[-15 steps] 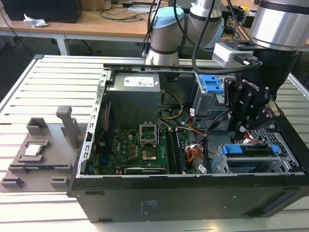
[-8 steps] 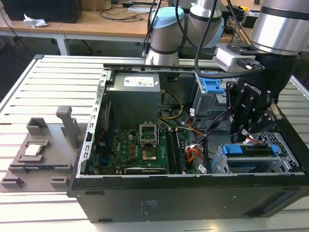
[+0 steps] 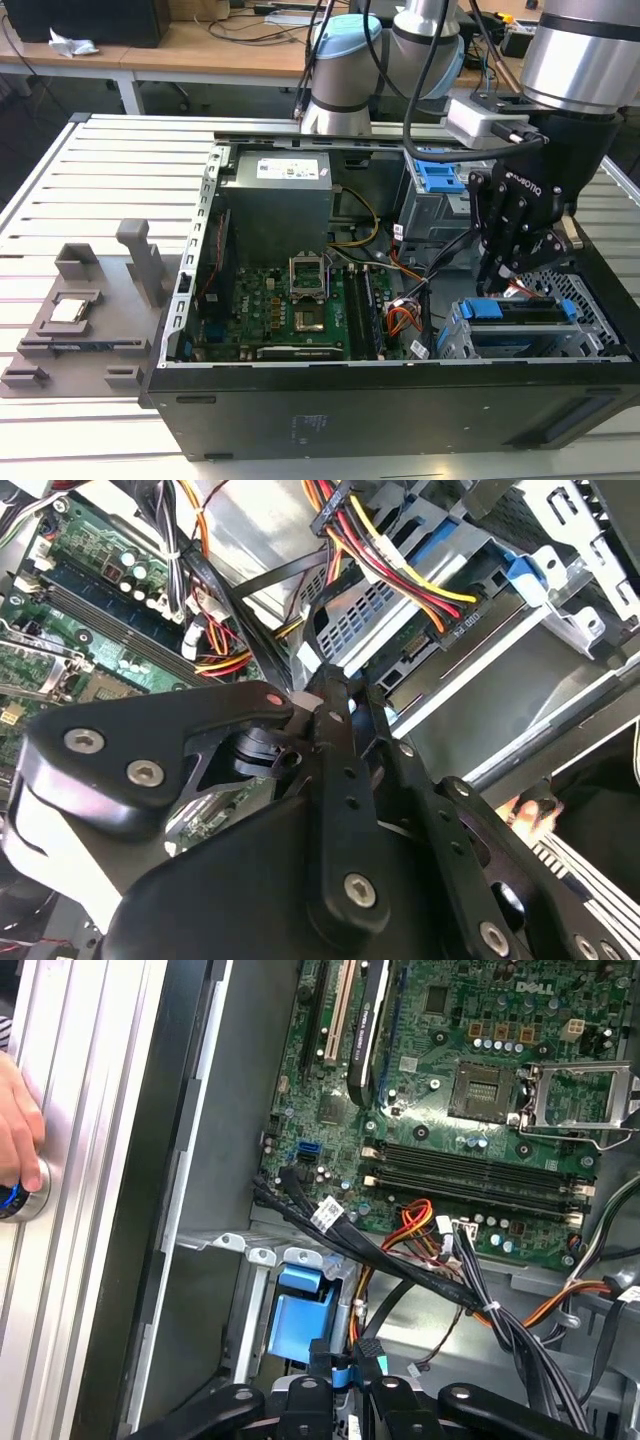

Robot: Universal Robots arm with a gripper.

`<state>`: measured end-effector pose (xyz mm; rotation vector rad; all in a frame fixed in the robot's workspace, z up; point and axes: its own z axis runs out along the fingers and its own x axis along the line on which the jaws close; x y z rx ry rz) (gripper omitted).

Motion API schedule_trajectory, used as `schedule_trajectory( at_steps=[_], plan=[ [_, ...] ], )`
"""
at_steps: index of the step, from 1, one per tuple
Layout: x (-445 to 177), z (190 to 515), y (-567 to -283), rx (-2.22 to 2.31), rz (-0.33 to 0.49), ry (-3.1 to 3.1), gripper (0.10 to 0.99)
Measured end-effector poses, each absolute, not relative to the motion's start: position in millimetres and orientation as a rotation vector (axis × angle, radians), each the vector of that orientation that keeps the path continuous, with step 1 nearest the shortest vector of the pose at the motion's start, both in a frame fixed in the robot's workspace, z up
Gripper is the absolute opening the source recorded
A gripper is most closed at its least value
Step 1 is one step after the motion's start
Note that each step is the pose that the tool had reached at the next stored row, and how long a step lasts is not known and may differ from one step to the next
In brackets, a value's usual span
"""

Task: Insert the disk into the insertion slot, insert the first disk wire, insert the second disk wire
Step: 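Insert the second disk wire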

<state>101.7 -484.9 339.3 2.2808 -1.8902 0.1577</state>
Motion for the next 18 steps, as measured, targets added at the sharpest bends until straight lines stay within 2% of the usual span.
schedule_trajectory(
  at_steps=[6,12,16,17,18],
  plan=[
    [115,339,-486,2.28,0.156,-1.889,0.208],
    [117,339,-506,2.279,0.155,-1.889,0.208],
    [117,339,-507,2.279,0.155,-1.889,0.208],
    [117,339,-507,2.279,0.155,-1.889,0.282],
    [117,339,-507,2.279,0.155,-1.889,0.282]
  ],
)
